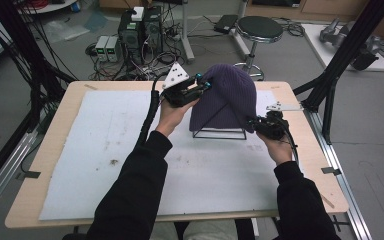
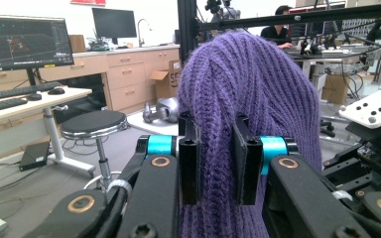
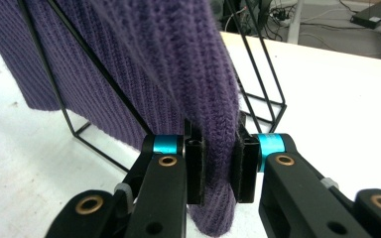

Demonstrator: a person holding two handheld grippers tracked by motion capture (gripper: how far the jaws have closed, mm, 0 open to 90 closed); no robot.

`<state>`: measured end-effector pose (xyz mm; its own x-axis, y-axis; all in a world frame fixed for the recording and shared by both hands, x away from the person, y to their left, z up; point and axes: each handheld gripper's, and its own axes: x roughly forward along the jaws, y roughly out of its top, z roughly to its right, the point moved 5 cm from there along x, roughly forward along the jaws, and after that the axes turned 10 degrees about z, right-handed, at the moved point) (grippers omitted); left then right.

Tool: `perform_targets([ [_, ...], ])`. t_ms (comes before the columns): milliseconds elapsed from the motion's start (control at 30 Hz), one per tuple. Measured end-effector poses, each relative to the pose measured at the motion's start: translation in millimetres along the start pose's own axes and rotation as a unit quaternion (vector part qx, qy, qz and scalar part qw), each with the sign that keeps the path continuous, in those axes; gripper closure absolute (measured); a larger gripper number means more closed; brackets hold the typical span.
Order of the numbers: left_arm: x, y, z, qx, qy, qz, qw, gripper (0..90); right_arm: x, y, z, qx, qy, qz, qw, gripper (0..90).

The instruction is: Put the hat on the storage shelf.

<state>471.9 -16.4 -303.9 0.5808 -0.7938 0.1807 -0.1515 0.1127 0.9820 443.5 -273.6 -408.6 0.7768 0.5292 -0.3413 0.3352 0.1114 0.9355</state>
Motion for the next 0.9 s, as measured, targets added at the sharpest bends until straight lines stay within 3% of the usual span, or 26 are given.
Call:
perform_targets([
  [367, -2.9, -25.8, 2.2, -0.01, -0.001, -0.026, 0.9996, 76.7, 8.8, -14.0, 4.5, 0.019, -0.031, -0.054, 0.9979, 80.1],
  [700, -3.5, -33.5, 4.2, -0.012, -0.002, -0.034, 0.9994, 76.6, 13.2, -20.6, 6.7, 0.013, -0.041, -0.073, 0.9964, 79.5],
  [833, -4.1, -32.4, 4.7, -0.011, -0.002, -0.033, 0.9994, 76.3, 13.2, -20.5, 6.0, 0.016, -0.04, -0.073, 0.9964, 71.6],
  [867, -4.1, -32.3, 4.7, -0.014, -0.004, -0.032, 0.9994, 75.8, 13.1, -20.5, 6.2, 0.016, -0.04, -0.073, 0.9964, 68.2],
  [900, -4.1, -32.4, 4.7, -0.021, -0.004, -0.031, 0.9993, 73.9, 13.0, -20.3, 6.6, 0.019, -0.042, -0.073, 0.9963, 59.2],
])
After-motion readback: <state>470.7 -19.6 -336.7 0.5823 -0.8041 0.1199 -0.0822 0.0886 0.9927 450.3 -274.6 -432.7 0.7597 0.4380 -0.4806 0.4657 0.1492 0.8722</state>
